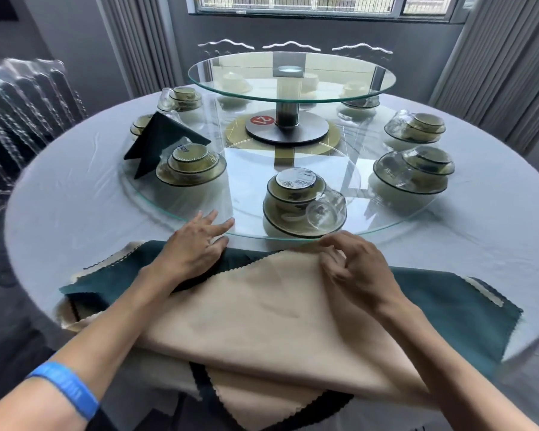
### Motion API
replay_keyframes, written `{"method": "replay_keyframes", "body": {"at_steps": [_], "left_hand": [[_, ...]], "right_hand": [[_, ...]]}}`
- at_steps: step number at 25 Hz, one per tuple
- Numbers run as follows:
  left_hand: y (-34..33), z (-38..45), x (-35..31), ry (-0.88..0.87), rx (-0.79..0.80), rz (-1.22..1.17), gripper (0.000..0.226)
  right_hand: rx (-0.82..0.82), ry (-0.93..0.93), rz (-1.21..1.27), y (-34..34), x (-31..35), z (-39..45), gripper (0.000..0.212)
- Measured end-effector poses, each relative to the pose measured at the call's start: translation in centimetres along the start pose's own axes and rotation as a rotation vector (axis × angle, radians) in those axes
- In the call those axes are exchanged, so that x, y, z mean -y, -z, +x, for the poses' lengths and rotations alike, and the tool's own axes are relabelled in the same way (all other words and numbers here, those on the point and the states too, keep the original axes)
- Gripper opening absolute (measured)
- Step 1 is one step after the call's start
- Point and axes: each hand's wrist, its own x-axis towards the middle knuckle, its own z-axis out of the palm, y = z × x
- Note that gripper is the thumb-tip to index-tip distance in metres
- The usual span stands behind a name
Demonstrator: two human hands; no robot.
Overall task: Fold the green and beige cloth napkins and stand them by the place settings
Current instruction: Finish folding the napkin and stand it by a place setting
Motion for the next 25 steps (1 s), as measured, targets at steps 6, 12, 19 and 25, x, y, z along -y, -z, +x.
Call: {"method": "replay_keyframes", "body": {"at_steps": [6,12,19,25], "left_hand": [[0.2,0.1,1.1,0.009,-0.014,-0.01,0.048],[-0.4,-0.3,-0.3,-0.015,-0.033,0.01,0.048],[-1.3,-0.3,-1.7,-0.053,-0.041,0.065,0.048],[-1.7,-0.4,-2.5,-0.066,-0.046,0.077,0.048]], "right_hand": [[-0.042,-0.208,-0.143,1.0,-0.6,-0.2,0.027],[0.047,-0.307,-0.218,1.3,-2.2,0.3,0.043],[-0.093,-0.279,-0.205,1.7,-3.2,-1.0,0.02],[0.029,-0.309,-0.247,3.8,-1.8,-2.8,0.037]]}}
